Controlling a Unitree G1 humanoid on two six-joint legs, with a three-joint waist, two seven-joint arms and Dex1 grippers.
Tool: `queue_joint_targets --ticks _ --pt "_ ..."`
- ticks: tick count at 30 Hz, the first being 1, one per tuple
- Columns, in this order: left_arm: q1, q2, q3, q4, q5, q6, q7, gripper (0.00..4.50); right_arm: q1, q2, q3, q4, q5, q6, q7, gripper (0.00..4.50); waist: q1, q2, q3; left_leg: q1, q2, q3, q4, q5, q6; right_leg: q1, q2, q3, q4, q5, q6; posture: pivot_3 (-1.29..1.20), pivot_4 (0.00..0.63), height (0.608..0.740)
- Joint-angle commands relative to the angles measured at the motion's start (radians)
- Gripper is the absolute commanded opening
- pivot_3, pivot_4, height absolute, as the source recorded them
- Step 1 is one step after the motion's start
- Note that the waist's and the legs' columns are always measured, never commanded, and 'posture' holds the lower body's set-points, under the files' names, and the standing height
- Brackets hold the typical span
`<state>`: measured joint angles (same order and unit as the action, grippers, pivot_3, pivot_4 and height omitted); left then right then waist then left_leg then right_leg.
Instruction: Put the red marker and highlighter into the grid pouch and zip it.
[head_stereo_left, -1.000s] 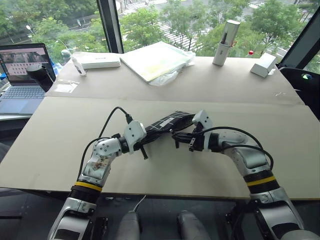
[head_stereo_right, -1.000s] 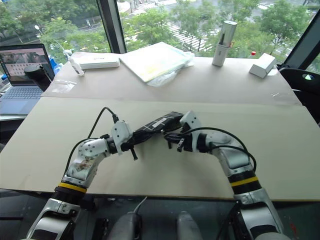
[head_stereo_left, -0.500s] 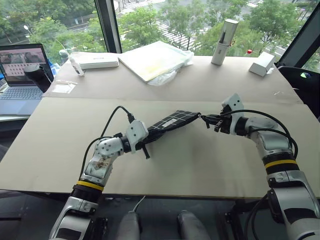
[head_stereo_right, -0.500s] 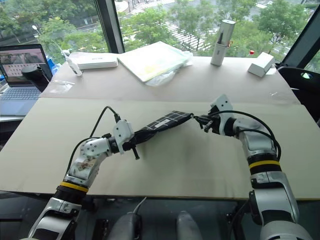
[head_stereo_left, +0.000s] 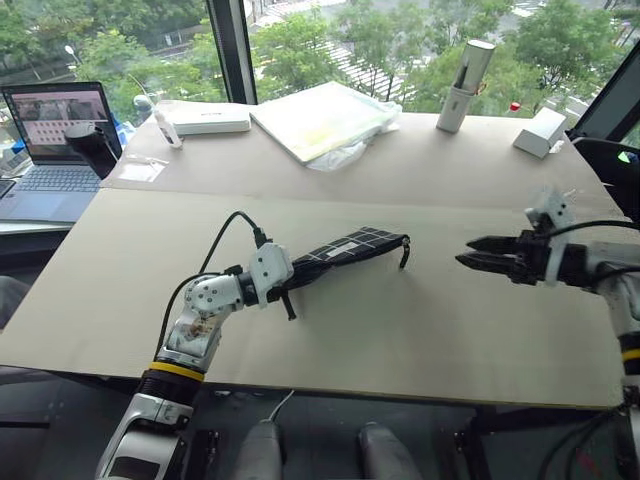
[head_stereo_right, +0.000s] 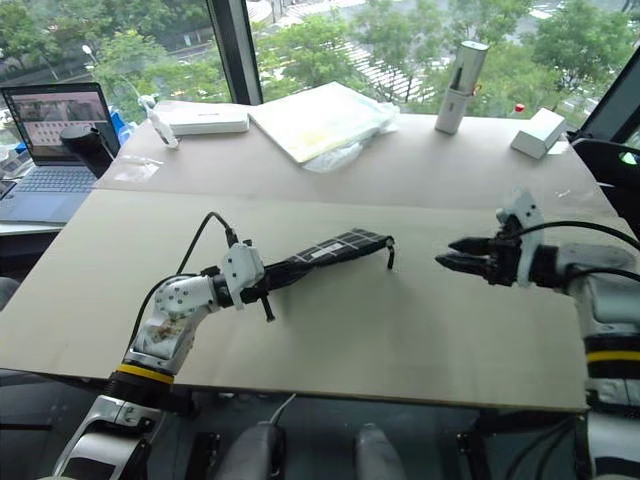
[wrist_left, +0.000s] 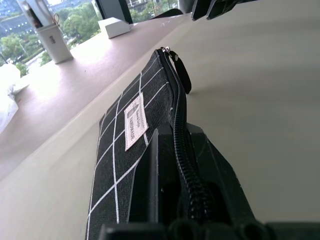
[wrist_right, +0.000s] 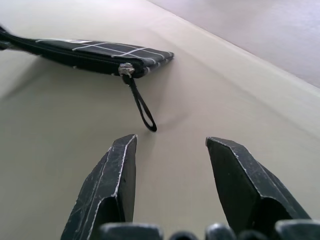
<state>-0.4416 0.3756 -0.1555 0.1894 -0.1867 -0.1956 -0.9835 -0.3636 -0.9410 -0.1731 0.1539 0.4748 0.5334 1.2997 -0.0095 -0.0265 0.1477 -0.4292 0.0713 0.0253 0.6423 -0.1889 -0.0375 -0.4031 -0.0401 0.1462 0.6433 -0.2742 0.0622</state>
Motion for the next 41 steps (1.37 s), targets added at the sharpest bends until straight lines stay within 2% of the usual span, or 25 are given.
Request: queue_joint_targets --ticks 1,4,9,10,12,13,14,15,17,18,20,23,25,29,32,36,41 --pt "-0.06 -0.019 -0.013 0.05 -0.024 -0.091 -0.069 0.0 0.102 -0.023 -0.117 -0.14 0.114 0.045 0.041 2.48 -0.004 0.0 0.0 0.0 -0.001 0.0 0.001 0.0 0.0 0.0 0.0 0.001 0.0 0.0 0.0 0.0 0.15 0.74" --pt "-0.107 -0.025 -0.032 0.131 -0.012 -0.169 -0.133 0.0 0.176 -0.004 -0.177 -0.19 0.161 0.068 0.009 2.48 -0.01 0.0 0.0 0.0 -0.002 0.0 0.002 0.0 0.0 0.0 0.0 0.002 0.002 0.0 0.0 0.0 0.15 0.74" --pt "-0.227 -0.038 -0.063 0.366 0.051 -0.336 -0.202 0.0 0.271 0.054 -0.224 -0.269 0.204 0.094 -0.071 2.48 -0.005 -0.001 0.001 0.001 -0.002 -0.002 0.002 0.0 0.0 0.001 0.0 0.001 0.002 0.0 0.001 0.0 0.15 0.74" --pt "-0.24 -0.039 -0.064 0.401 0.056 -0.356 -0.208 0.76 0.28 0.059 -0.227 -0.277 0.205 0.094 -0.082 2.55 -0.005 -0.001 0.001 0.001 -0.003 -0.002 0.002 0.0 0.0 0.001 0.0 0.001 0.002 0.0 0.001 0.0 0.15 0.74" --pt "-0.258 -0.049 -0.057 0.444 0.05 -0.377 -0.212 1.19 0.296 0.066 -0.232 -0.29 0.206 0.095 -0.099 2.55 -0.006 -0.001 0.001 0.0 -0.003 -0.002 0.002 0.0 0.0 0.0 0.0 0.001 0.002 0.0 0.001 0.0 0.15 0.74" --pt "-0.259 -0.054 -0.048 0.447 0.05 -0.382 -0.194 1.27 0.302 0.067 -0.235 -0.29 0.203 0.095 -0.109 2.55 -0.008 -0.001 0.001 0.0 -0.003 -0.002 0.002 0.0 0.0 0.0 0.0 0.002 0.002 0.0 0.001 0.0 0.15 0.74" --pt "-0.259 -0.057 -0.042 0.45 0.051 -0.387 -0.18 1.96 0.306 0.068 -0.236 -0.29 0.201 0.094 -0.116 2.55 -0.007 -0.001 0.001 0.0 -0.003 -0.002 0.002 0.0 0.0 0.0 0.0 0.002 0.002 0.0 0.001 0.0 0.15 0.74" --pt "-0.249 -0.059 -0.036 0.434 0.041 -0.36 -0.171 1.97 0.308 0.067 -0.236 -0.287 0.201 0.093 -0.12 2.55 -0.006 -0.001 0.001 0.0 -0.003 -0.003 0.002 0.0 0.0 0.0 0.0 0.001 0.002 0.0 0.001 0.0 0.15 0.74" --pt "-0.225 -0.055 -0.032 0.395 0.014 -0.307 -0.181 2.67 0.308 0.063 -0.233 -0.278 0.198 0.089 -0.124 2.55 -0.005 -0.001 0.001 0.0 -0.003 -0.003 0.002 0.0 0.0 0.0 0.0 0.001 0.002 0.0 0.001 0.0 0.15 0.74" --pt "-0.201 -0.048 -0.029 0.353 -0.012 -0.267 -0.194 2.86 0.303 0.06 -0.228 -0.268 0.192 0.084 -0.126 2.55 -0.005 -0.001 0.001 0.0 -0.003 -0.003 0.002 0.0 0.0 0.0 0.0 0.001 0.002 0.0 0.001 0.0 0.15 0.74" --pt "-0.161 -0.04 -0.01 0.273 -0.062 -0.18 -0.191 2.86 0.293 0.056 -0.219 -0.248 0.183 0.076 -0.125 2.55 -0.008 -0.001 0.001 0.0 -0.003 -0.003 0.002 0.0 0.0 0.0 0.0 0.001 0.002 0.0 0.001 0.0 0.15 0.74" --pt "-0.07 -0.009 0.054 0.075 -0.182 0.052 -0.134 2.86 0.255 0.045 -0.196 -0.198 0.163 0.059 -0.115 2.55 -0.011 -0.001 0.001 0.0 -0.003 -0.003 0.002 0.0 0.0 0.0 0.0 0.001 0.003 0.0 0.001 0.0 0.15 0.74" --pt "-0.007 0.037 0.091 -0.07 -0.273 0.273 -0.08 2.86 0.223 0.038 -0.179 -0.159 0.148 0.047 -0.106 2.55 -0.015 -0.001 0.001 0.0 -0.003 -0.003 0.002 0.0 0.0 0.0 0.0 0.001 0.003 0.0 0.001 0.0 0.15 0.74" --pt "0.091 0.114 0.188 -0.248 -0.403 0.535 0.022 2.86 0.158 0.025 -0.146 -0.074 0.116 0.02 -0.083 2.55 -0.021 -0.001 0.001 0.0 -0.002 -0.004 0.002 0.0 0.0 0.0 0.0 0.001 0.004 -0.001 0.001 0.0 0.15 0.74" --pt "0.163 0.144 0.266 -0.334 -0.403 0.599 0.131 2.86 0.127 0.02 -0.134 -0.023 0.102 0.003 -0.062 2.55 -0.02 -0.001 0.001 0.0 -0.002 -0.004 0.002 0.0 0.0 0.0 0.0 0.0 0.004 -0.001 0.001 0.0 0.15 0.74" --pt "0.305 0.232 0.376 -0.424 -0.425 0.71 0.189 2.86 0.109 0.01 -0.13 0.075 0.078 -0.036 -0.026 2.55 -0.022 -0.001 0.001 0.0 -0.002 -0.004 0.002 0.0 0.0 0.0 0.0 0.0 0.003 -0.001 0.001 0.0 0.15 0.74" --pt "0.392 0.234 0.473 -0.46 -0.473 0.757 0.238 2.86 0.077 0.021 -0.121 0.156 0.058 -0.072 -0.022 2.55 -0.025 -0.001 0.001 0.001 -0.002 -0.004 0.002 0.0 0.0 0.0 0.0 0.0 0.003 -0.001 0.0 0.0 0.15 0.74"
